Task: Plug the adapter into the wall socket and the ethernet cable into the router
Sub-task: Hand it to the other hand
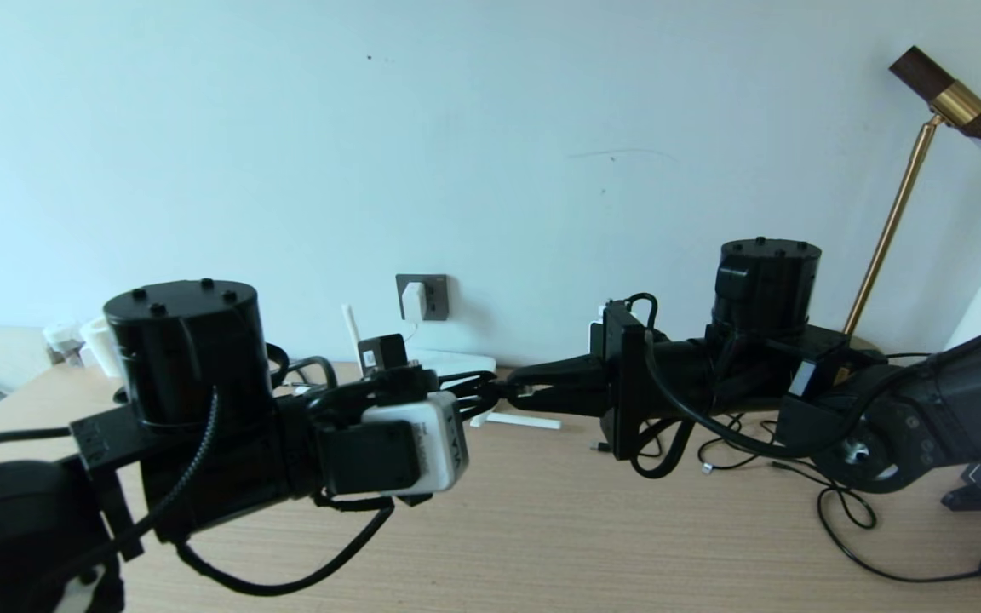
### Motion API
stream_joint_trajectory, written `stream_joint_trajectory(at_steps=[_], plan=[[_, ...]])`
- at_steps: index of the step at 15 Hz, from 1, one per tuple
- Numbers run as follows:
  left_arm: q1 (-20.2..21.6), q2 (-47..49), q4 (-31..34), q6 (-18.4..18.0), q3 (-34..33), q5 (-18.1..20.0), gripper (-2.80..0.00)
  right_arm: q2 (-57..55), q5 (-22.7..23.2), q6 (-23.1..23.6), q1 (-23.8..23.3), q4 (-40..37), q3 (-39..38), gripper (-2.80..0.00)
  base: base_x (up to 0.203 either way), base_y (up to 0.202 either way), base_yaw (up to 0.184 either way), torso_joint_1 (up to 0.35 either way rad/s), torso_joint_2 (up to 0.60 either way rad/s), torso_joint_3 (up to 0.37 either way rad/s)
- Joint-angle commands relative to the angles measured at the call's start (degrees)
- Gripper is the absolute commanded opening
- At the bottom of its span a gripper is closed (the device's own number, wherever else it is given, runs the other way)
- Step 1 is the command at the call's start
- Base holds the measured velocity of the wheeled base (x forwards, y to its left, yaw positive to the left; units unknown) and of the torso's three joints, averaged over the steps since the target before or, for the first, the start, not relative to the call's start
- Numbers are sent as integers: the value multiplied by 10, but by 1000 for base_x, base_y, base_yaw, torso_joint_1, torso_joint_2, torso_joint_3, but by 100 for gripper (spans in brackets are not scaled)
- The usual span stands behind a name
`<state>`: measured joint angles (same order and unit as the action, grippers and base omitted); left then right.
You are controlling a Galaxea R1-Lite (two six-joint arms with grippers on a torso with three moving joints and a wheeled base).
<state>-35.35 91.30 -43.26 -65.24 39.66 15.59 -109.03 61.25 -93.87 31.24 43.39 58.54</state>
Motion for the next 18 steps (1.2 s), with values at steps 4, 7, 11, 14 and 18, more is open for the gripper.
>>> stream_joint_trajectory(at_steps=[4, 7, 11, 14, 18], plan=[[-4, 3, -7, -3, 0, 0, -280, 0, 5, -5, 0, 0, 1, -280, 0, 0, 0, 0, 0, 0], [-8, 2, -6, -3, -1, 0, -280, 2, 3, -5, 1, -1, 0, 0, 0, 0, 0, 0, 0, 0], [-8, -6, -6, 7, -11, 0, -280, 2, -1, -4, -2, -1, -5, 0, 0, 0, 0, 0, 0, 0], [-5, -54, -2, 113, -73, -4, -280, 53, -12, 3, -53, 3, -35, 0, 0, 0, 0, 0, 0, 0], [-1, -81, -5, 347, -124, -89, -280, 188, -25, 64, -147, 45, -106, 0, 0, 0, 0, 0, 0, 0]])
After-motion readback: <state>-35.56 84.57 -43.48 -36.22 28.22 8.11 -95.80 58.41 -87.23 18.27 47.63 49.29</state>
